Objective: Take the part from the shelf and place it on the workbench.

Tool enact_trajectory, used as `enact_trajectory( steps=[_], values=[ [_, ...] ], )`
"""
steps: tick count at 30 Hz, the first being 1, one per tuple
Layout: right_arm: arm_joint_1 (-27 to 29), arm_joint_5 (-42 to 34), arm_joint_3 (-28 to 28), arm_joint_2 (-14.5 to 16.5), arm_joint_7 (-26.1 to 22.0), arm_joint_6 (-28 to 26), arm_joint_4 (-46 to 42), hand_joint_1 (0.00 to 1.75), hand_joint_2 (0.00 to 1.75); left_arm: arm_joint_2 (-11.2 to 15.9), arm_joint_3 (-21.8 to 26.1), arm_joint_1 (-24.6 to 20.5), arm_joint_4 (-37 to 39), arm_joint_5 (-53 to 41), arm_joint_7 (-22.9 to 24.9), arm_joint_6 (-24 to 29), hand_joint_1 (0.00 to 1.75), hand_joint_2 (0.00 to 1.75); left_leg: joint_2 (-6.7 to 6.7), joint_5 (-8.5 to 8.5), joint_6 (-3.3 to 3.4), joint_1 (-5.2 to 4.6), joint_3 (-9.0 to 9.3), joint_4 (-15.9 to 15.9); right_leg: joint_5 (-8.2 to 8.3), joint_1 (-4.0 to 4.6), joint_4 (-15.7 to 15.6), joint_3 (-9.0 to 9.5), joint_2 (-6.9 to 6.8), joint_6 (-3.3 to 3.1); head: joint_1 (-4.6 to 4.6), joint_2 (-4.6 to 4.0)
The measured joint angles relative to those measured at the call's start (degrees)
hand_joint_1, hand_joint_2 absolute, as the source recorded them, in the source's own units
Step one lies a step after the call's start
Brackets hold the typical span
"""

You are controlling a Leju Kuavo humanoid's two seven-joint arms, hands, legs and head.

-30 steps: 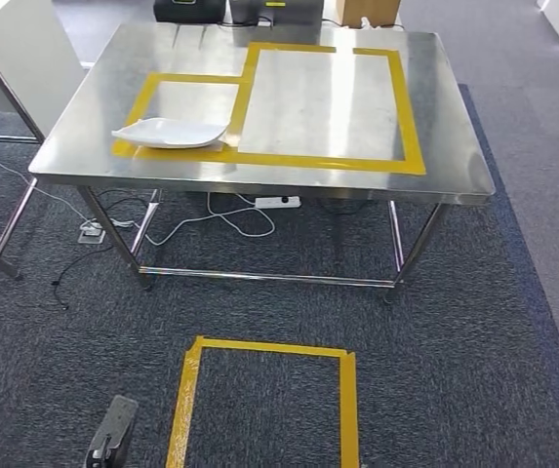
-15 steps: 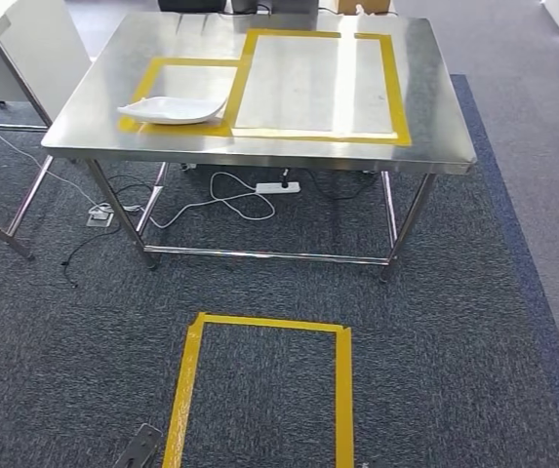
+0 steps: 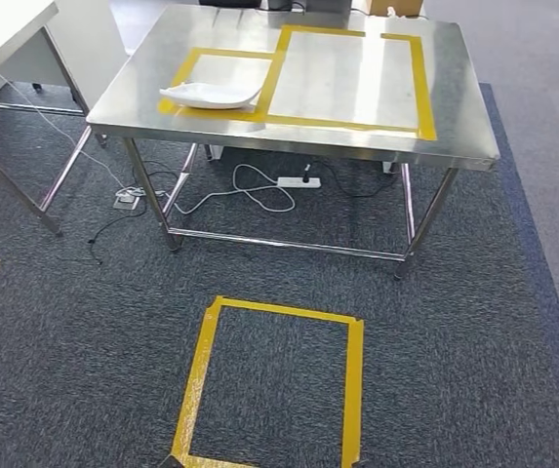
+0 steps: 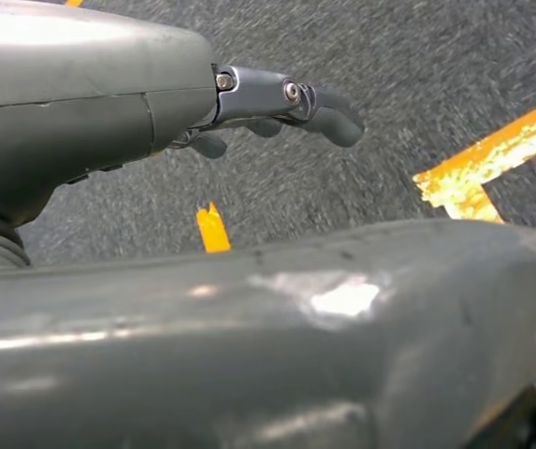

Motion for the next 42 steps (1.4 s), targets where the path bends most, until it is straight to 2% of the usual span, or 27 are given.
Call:
enact_trajectory(
  steps=[1, 2, 4, 5, 7, 9, 10, 12, 15, 16, 18, 19, 21, 23, 24, 25, 26, 28, 29, 30, 32, 34, 36, 38, 40, 41, 42],
  values=[
    [0.0, 0.3, 0.1, 0.0, 0.1, 0.1, 0.0, 0.00, 0.00, -0.3, -0.3, -0.1, 0.0, -0.2, 0.1, 0.0, 0.00, 0.00, -0.54, 0.25, -0.33, 0.00, -0.34, 0.2, -0.02, 0.04, -1.4, 0.78, 0.79, -0.29, -0.02, 0.00],
    [0.1, 0.5, 0.1, 0.0, 0.2, 0.2, 0.0, 0.00, 0.00, -0.5, -0.5, -0.2, 0.0, -0.3, 0.2, 0.0, 0.00, 0.00, -1.16, 0.52, -0.70, 0.00, -0.68, 0.4, -0.10, 0.13, -1.7, 0.80, 0.57, -0.60, -0.03, 0.00],
    [0.1, 0.6, 0.1, 0.0, 0.3, 0.3, 0.0, 0.00, 0.00, -0.7, -0.7, 0.0, 0.0, -0.3, 0.3, 0.0, 0.00, 0.00, -1.70, 0.63, -1.36, 0.22, -1.18, 0.7, 0.40, 0.12, -1.7, 0.86, -0.99, -1.44, -0.05, 0.00],
    [0.1, 0.6, 0.1, 0.0, 0.3, 0.3, 0.0, 0.00, 0.00, -0.8, -0.7, 0.1, 0.0, -0.3, 0.3, -0.1, 0.00, 0.00, -1.02, -0.21, -1.63, 0.26, -1.76, 1.8, 0.69, 0.04, -1.8, 0.89, -1.80, -1.85, -0.19, 0.00],
    [0.2, 0.6, 0.2, 0.1, 0.3, 0.4, 0.0, 0.00, 0.00, -0.9, -0.9, 0.1, 0.1, -0.3, 0.4, -0.1, 0.00, 0.00, 1.32, -3.95, -2.15, 0.35, -4.19, 7.5, 1.08, 0.02, -1.9, 0.85, -3.53, -2.35, -0.50, 0.00],
    [0.4, 0.6, 0.3, 0.1, 0.3, 0.5, 0.0, 0.00, 0.00, -0.9, -0.9, 0.0, 0.1, -0.3, 0.4, -0.1, 0.00, 0.00, 2.51, -7.57, -2.64, 0.52, -6.96, 14.9, 1.19, 0.16, -1.9, 0.56, -5.38, -2.40, -0.63, 0.00],
    [0.5, 0.6, 0.4, 0.1, 0.3, 0.5, 0.0, 0.00, 0.00, -1.0, -1.0, 0.1, 0.1, -0.3, 0.4, -0.1, 0.00, 0.00, 2.72, -8.03, -2.76, 0.59, -7.38, 16.7, 1.22, 0.20, -1.8, 0.46, -6.28, -2.40, -0.62, 0.00],
    [0.5, 0.6, 0.4, 0.1, 0.3, 0.5, 0.0, 0.00, 0.00, -1.0, -1.0, 0.3, 0.1, -0.3, 0.4, -0.1, 0.00, 0.00, 3.27, -5.76, -2.64, 0.64, -4.99, 13.6, 1.19, 0.26, -1.8, 0.47, -7.87, -2.33, -0.63, 0.00],
    [0.3, 0.6, 0.4, 0.1, 0.3, 0.5, 0.0, 0.00, 0.00, -0.9, -1.0, 0.2, 0.1, -0.3, 0.4, -0.1, 0.00, 0.00, 6.79, -1.83, -1.49, -0.01, 0.89, 2.7, 0.91, 0.59, -1.6, 0.61, -9.82, -1.82, -0.65, 0.00],
    [0.2, 0.6, 0.4, 0.1, 0.3, 0.5, 0.0, 0.00, 0.00, -0.9, -1.0, 0.1, 0.1, -0.3, 0.4, -0.1, 0.00, 0.00, 7.67, -1.68, -1.02, -0.31, 1.51, 1.1, 0.82, 0.73, -1.6, 0.59, -10.43, -1.56, -0.63, 0.00],
    [-0.1, 0.6, 0.4, 0.1, 0.3, 0.5, 0.0, 0.00, 0.00, -0.9, -1.0, 0.2, 0.1, -0.3, 0.4, -0.1, 0.00, 0.00, 7.23, -1.76, -0.18, -0.54, 1.21, 0.6, 0.77, 0.85, -1.5, 0.66, -11.58, -0.99, -0.62, 0.00],
    [-0.2, 0.6, 0.5, 0.1, 0.3, 0.5, 0.0, 0.00, 0.00, -1.0, -1.1, 0.3, 0.1, -0.3, 0.4, -0.1, 0.00, 0.00, 6.66, -1.57, 0.21, -0.48, 1.12, 0.4, 0.50, 0.79, -1.4, 0.60, -11.44, -0.66, -0.59, 0.00],
    [-0.3, 0.6, 0.5, 0.1, 0.3, 0.5, 0.0, 0.00, 0.00, -1.0, -1.1, 0.3, 0.1, -0.3, 0.4, -0.1, 0.00, 0.00, 5.48, -1.07, 1.06, -0.21, 1.01, -0.1, -1.48, 0.61, 1.1, -0.62, -8.74, -0.08, -0.31, 0.00],
    [-0.2, 0.7, 0.5, 0.1, 0.3, 0.6, 0.0, 0.00, 0.00, -1.1, -1.1, 0.1, 0.2, -0.3, 0.4, -0.1, 0.00, 0.00, 4.16, -0.74, 1.57, -0.10, 0.69, -0.2, -5.21, 0.46, 8.4, -4.14, -5.35, 0.17, -0.02, 0.00],
    [-0.1, 0.8, 0.5, 0.1, 0.3, 0.6, 0.0, 0.00, 0.00, -1.2, -1.1, 0.0, 0.2, -0.3, 0.4, -0.2, 0.00, 0.00, 3.41, -0.66, 1.68, -0.12, 0.52, -0.1, -6.64, 0.43, 12.2, -6.07, -4.65, 0.23, -0.01, 0.00],
    [0.0, 1.1, 0.5, 0.1, 0.4, 0.7, 0.0, 0.00, 0.00, -1.2, -1.1, 0.1, 0.2, -0.2, 0.4, -0.3, 0.00, 0.00, 2.63, -0.60, 1.70, -0.15, 0.43, -0.1, -7.09, 0.43, 14.8, -7.40, -4.36, 0.25, -0.03, 0.00],
    [0.1, 1.3, 0.6, 0.1, 0.4, 0.8, 0.0, 0.00, 0.00, -1.3, -1.1, 0.1, 0.2, -0.2, 0.5, -0.4, 0.00, 0.00, 1.83, -0.56, 1.67, -0.17, 0.39, 0.0, -6.36, 0.42, 15.1, -7.78, -4.23, 0.25, -0.03, 0.00],
    [0.3, 1.6, 0.8, 0.1, 0.4, 1.0, 0.0, 0.00, 0.00, -1.3, -1.1, 0.2, 0.3, -0.1, 0.9, -0.5, 0.00, 0.00, 0.20, -0.51, 1.55, -0.17, 0.37, 0.2, -2.13, 0.26, 9.3, -5.43, -3.30, 0.15, -0.02, 0.00],
    [0.3, 1.6, 0.9, 0.1, 0.4, 1.0, 0.0, 0.00, 0.00, -1.4, -1.1, 0.1, 0.3, 0.0, 1.0, -0.6, 0.00, 0.00, -0.54, -0.50, 1.41, -0.25, 0.28, 0.4, -0.31, 0.10, 5.4, -3.76, -1.96, 0.07, -0.02, 0.00],
    [0.4, 1.7, 0.9, 0.1, 0.4, 1.1, 0.0, 0.00, 0.00, -1.4, -1.1, 0.0, 0.3, 0.0, 1.2, -0.6, 0.00, 0.00, -1.28, -0.49, 1.20, -0.30, 0.05, 0.7, 0.81, -0.08, 2.1, -2.29, -0.74, -0.03, -0.06, 0.00],
    [0.4, 1.8, 1.1, 0.1, 0.4, 1.2, 0.0, 0.00, 0.00, -1.4, -1.1, -0.1, 0.3, 0.1, 1.4, -0.7, 0.00, 0.00, -2.55, -0.26, 0.48, -0.28, -0.64, 1.0, 0.98, -0.15, -0.4, -1.09, 0.46, -0.35, -0.10, 0.00],
    [0.4, 2.0, 1.4, 0.1, 0.5, 1.4, 0.0, 0.00, 0.00, -1.4, -1.1, 0.2, 0.4, 0.1, 1.6, -0.7, 0.00, 0.00, -3.37, 0.00, -0.27, -0.12, -1.19, 1.2, 1.17, -0.16, -0.5, -0.94, -0.75, -0.96, -0.09, 0.00],
    [0.4, 2.2, 1.5, 0.1, 0.6, 1.5, 0.0, 0.00, 0.00, -1.3, -1.1, 0.4, 0.5, -0.1, 1.9, -0.8, 0.00, 0.00, -1.47, -1.50, -0.92, -0.17, -2.26, 3.4, 1.48, -0.32, -0.8, -0.86, -2.25, -1.65, -0.49, 0.00],
    [0.5, 2.3, 1.5, 0.1, 0.6, 1.8, 0.0, 0.00, 0.00, -1.3, -1.1, 0.3, 0.5, -0.3, 2.0, -0.6, 0.00, 0.00, 1.50, -5.16, -1.56, -0.07, -5.07, 9.9, 1.51, -0.27, -0.9, -0.80, -4.01, -2.01, -0.91, 0.00],
    [0.6, 2.3, 1.5, 0.1, 0.6, 2.0, 0.0, 0.00, 0.00, -1.2, -1.1, 0.4, 0.5, -0.3, 2.1, -0.5, 0.00, 0.00, 2.55, -7.80, -2.03, 0.24, -7.90, 16.5, 1.41, -0.18, -0.9, -0.80, -5.90, -2.09, -0.93, 0.00],
    [0.6, 2.3, 1.5, 0.1, 0.6, 2.0, 0.0, 0.00, 0.00, -1.2, -1.1, 0.6, 0.5, -0.3, 2.1, -0.4, 0.00, 0.00, 2.78, -7.67, -2.15, 0.37, -8.15, 17.4, 1.35, -0.17, -0.9, -0.80, -6.77, -2.07, -0.95, 0.00],
    [0.6, 2.3, 1.5, 0.1, 0.6, 2.1, 0.0, 0.00, 0.00, -1.1, -1.1, 0.8, 0.5, -0.3, 2.1, -0.4, 0.00, 0.00, 3.05, -6.49, -2.19, 0.48, -7.26, 16.0, 1.27, -0.17, -0.9, -0.73, -7.54, -2.01, -0.94, 0.00]
  ],
)
